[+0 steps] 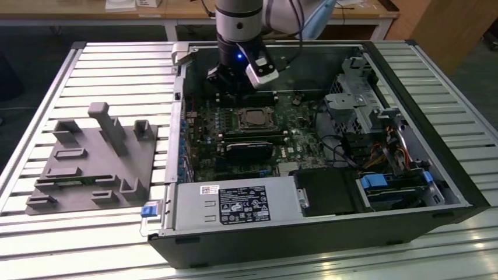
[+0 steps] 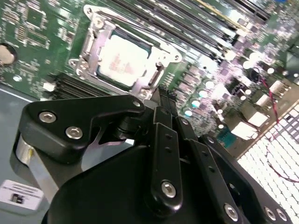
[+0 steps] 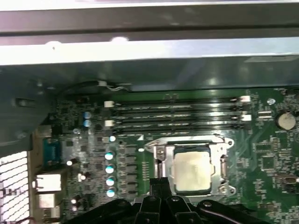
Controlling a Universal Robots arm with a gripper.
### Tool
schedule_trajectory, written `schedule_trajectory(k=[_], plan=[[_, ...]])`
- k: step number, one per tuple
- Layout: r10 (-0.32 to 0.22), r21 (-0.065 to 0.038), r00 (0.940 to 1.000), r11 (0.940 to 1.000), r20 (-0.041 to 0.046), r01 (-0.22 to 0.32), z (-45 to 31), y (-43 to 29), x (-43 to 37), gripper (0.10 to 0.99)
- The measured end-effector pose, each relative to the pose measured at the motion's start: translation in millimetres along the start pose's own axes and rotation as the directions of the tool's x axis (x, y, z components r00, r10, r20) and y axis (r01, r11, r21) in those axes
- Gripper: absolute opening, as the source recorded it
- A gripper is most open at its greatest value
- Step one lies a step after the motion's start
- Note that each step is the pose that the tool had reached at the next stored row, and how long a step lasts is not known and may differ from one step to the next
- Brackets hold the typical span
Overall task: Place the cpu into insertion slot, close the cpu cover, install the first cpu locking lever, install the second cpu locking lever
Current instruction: 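Install the first cpu locking lever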
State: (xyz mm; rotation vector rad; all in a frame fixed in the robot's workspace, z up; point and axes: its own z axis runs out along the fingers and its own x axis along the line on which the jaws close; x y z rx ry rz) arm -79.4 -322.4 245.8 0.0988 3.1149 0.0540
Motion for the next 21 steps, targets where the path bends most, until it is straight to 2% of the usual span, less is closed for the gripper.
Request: schedule_trajectory(k=[6,8,10,11,16,19,21], plan=[[0.0,-0.002,1.0,1.0,0.0,0.0,-0.3,-0.8,12.5,0.106],[0.0,-0.009,1.0,1.0,-0.0002,0.0,-0.4,-1.0,16.3,0.106],[0.001,-0.023,1.0,0.9997,-0.0008,-0.001,-0.4,-1.3,19.9,0.106],[0.001,-0.034,1.0,0.9994,-0.0015,-0.001,-0.5,-1.4,21.1,0.106],[0.003,-0.113,1.0,0.9936,-0.0066,-0.003,-0.6,-2.4,25.5,0.106],[0.004,-0.165,0.9999,0.9863,-0.01,-0.005,-0.7,-2.9,27.8,0.106],[0.004,-0.195,0.9999,0.9807,-0.0122,-0.006,-0.7,-3.2,28.6,0.106]])
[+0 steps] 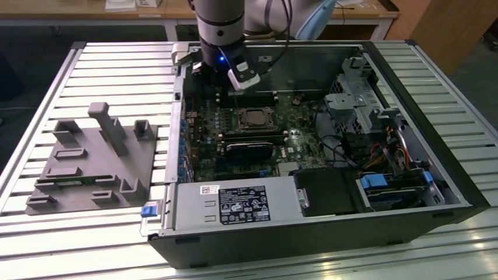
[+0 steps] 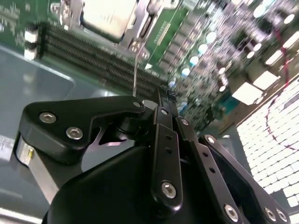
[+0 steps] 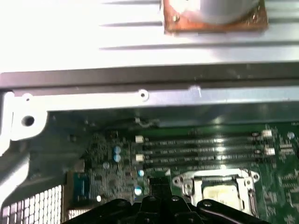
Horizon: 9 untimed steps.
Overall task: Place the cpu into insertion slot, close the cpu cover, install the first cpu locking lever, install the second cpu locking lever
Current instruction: 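Install the first cpu locking lever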
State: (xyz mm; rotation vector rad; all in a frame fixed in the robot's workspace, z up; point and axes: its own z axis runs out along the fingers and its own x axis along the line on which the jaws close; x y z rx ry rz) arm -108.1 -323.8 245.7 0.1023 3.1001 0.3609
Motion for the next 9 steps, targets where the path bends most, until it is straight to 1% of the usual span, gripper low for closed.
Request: schedule_trajectory(k=[1,2,6,7,9], plan=[[0.0,-0.015,1.0,0.9999,-0.001,0.0,-0.1,-0.2,0.2,0.106],[0.001,-0.024,1.0,0.9997,-0.0014,-0.001,0.0,-0.2,0.2,0.106],[0.001,-0.025,1.0,0.9997,-0.0015,-0.001,0.0,-0.2,0.2,0.106],[0.001,-0.025,1.0,0.9997,-0.0016,-0.001,0.0,-0.2,-0.7,0.106],[0.001,-0.025,1.0,0.9997,-0.0016,-0.001,0.2,0.2,-5.6,0.106]])
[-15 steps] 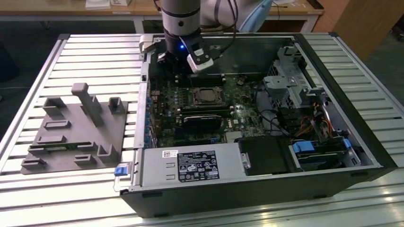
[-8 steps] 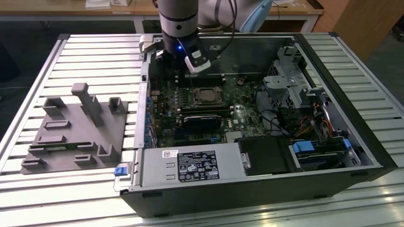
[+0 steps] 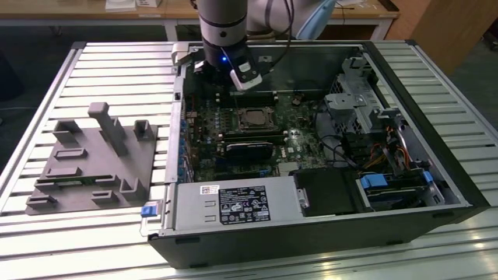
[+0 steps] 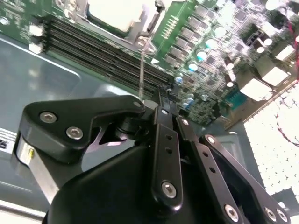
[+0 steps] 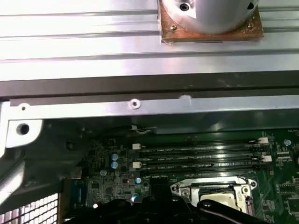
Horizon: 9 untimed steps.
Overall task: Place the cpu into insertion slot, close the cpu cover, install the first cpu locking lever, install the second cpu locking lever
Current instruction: 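Install the first cpu locking lever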
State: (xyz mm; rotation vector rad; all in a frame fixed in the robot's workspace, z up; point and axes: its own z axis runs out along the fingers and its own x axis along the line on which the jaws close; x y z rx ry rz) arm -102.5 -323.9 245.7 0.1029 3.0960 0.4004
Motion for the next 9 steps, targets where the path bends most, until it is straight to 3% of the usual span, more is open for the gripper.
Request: schedule_trajectory(k=[9], plan=[[0.0,0.0,1.0,1.0,-0.0009,0.0,0.9,2.1,-33.5,0.106]])
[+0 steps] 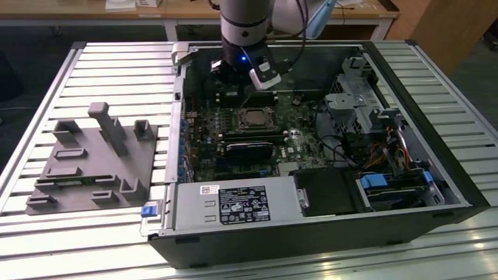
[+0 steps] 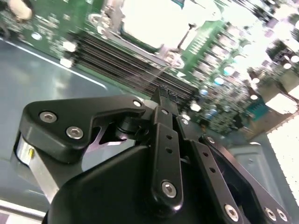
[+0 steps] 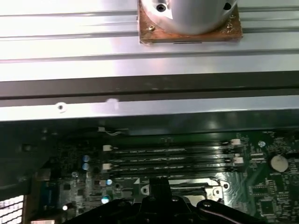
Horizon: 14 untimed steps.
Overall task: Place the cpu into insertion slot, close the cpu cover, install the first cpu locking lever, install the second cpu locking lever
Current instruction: 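Install the first cpu locking lever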
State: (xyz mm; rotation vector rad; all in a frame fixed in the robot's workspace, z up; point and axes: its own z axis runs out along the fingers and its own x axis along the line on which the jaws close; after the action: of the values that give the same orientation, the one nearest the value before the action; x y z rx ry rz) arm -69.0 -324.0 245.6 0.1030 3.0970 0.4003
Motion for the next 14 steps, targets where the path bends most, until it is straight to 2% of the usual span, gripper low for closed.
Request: schedule_trajectory(k=[8,10,14], plan=[[0.0,0.0,1.0,1.0,-0.0006,0.0,0.8,1.8,-29.1,0.106],[0.0,0.0,1.0,1.0,-0.0007,0.0,0.8,1.9,-31.7,0.106],[0.0,0.0,1.0,1.0,-0.0006,0.0,0.8,2.0,-31.9,0.106]])
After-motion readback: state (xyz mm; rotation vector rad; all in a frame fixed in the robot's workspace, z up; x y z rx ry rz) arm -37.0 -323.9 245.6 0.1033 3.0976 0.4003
